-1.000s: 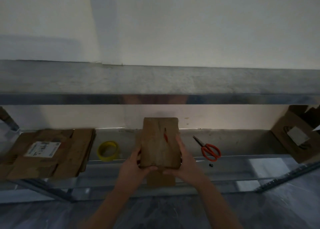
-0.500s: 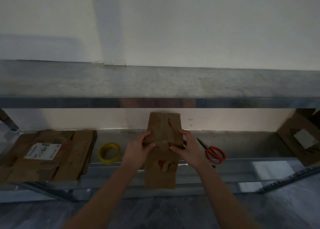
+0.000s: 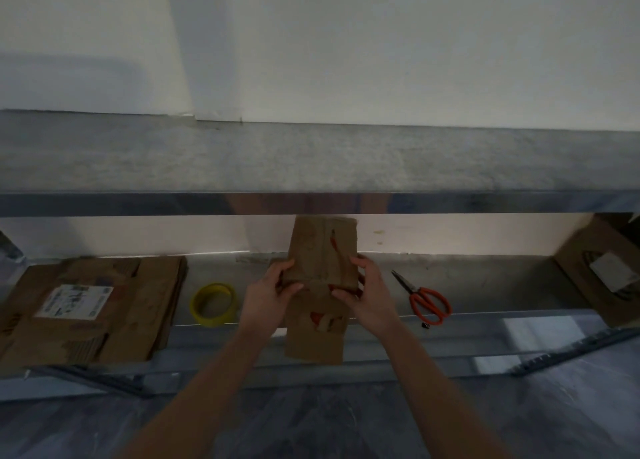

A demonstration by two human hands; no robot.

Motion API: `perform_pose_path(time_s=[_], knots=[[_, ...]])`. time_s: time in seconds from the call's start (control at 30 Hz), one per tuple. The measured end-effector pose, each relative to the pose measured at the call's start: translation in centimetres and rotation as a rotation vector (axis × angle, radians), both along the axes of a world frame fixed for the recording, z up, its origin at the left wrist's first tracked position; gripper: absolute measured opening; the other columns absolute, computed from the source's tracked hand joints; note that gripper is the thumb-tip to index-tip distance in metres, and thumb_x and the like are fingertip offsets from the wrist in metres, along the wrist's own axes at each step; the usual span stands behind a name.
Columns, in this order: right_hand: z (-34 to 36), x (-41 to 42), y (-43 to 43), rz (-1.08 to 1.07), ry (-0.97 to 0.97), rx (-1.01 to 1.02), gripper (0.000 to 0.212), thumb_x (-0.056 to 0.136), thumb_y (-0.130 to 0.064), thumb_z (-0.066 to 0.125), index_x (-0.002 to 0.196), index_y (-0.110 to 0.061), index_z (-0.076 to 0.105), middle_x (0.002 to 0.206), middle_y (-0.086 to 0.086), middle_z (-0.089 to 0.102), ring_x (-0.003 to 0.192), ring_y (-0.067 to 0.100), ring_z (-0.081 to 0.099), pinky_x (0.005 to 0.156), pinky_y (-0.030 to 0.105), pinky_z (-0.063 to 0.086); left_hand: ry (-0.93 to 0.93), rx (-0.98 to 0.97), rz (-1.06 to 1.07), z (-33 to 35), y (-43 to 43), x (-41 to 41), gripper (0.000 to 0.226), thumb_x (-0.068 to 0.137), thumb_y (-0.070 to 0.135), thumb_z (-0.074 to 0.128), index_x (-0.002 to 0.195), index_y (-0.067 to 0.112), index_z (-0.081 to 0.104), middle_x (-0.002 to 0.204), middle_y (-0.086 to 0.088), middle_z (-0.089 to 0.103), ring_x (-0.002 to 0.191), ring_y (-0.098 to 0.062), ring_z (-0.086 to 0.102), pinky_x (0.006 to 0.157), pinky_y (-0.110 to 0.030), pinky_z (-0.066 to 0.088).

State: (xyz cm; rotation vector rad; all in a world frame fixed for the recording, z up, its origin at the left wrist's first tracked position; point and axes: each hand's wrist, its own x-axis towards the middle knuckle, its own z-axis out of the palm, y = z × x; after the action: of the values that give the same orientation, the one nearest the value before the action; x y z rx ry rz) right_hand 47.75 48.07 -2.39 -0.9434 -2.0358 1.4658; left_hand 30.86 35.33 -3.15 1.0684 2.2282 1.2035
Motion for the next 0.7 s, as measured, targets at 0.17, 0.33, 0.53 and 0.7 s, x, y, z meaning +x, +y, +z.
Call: perform_pose_path(time_s=[0.17,0.33,0.53,0.7], knots=[[-0.6,0.4,0.4,0.020,0.017,-0.054,0.071,0.078,-0.018,0.082,0.133,-0.022,0.037,0.140,-0.007,0.038,0.127,0.012,0.046,0.093,0.019,0.052,-0.084,0.019,-0.067,0.0,-0.3,-0.9,0.049,0.082,0.031,0.073,0.126,0.035,0.053,0.108,0.018,0.060,0.089,0.015,0.059,0.081,-0.008,0.051],[-1.5,1.7,-1.1,0.043,0.008,-0.036,0.076,0.081,-0.022,0.079,0.142,-0.026,0.033,0.145,-0.005,0.037,0.138,0.018,0.039,0.106,0.045,0.047,-0.037,0.010,-0.151,-1.7,-2.7,0.6,0.075,0.083,0.024,0.073,0.141,0.049,0.031,0.132,0.005,0.052,0.112,-0.010,0.058,0.099,-0.033,0.050],[-0.3,2.6,-2.5,0.038,-0.232,0.368,0.086,0.082,-0.057,0.067,0.150,-0.042,0.016,0.162,-0.007,0.008,0.148,0.015,0.009,0.115,0.037,0.017,0.110,-0.052,-0.171,-0.7,-3.6,0.1,0.085,0.084,0.042,0.068,0.147,0.050,0.011,0.148,0.006,0.037,0.126,-0.015,0.048,0.103,-0.037,0.045],[1.5,2.0,-4.0,0.093,-0.292,0.777,0.069,0.091,-0.066,0.042,0.150,-0.031,0.032,0.160,-0.002,0.024,0.151,0.022,0.006,0.122,0.050,0.014,0.612,-0.228,-0.244,1.0,-6.3,-2.8,0.081,0.085,0.075,0.027,0.152,0.032,0.011,0.159,0.004,0.019,0.147,-0.017,0.010,0.117,-0.041,0.020]])
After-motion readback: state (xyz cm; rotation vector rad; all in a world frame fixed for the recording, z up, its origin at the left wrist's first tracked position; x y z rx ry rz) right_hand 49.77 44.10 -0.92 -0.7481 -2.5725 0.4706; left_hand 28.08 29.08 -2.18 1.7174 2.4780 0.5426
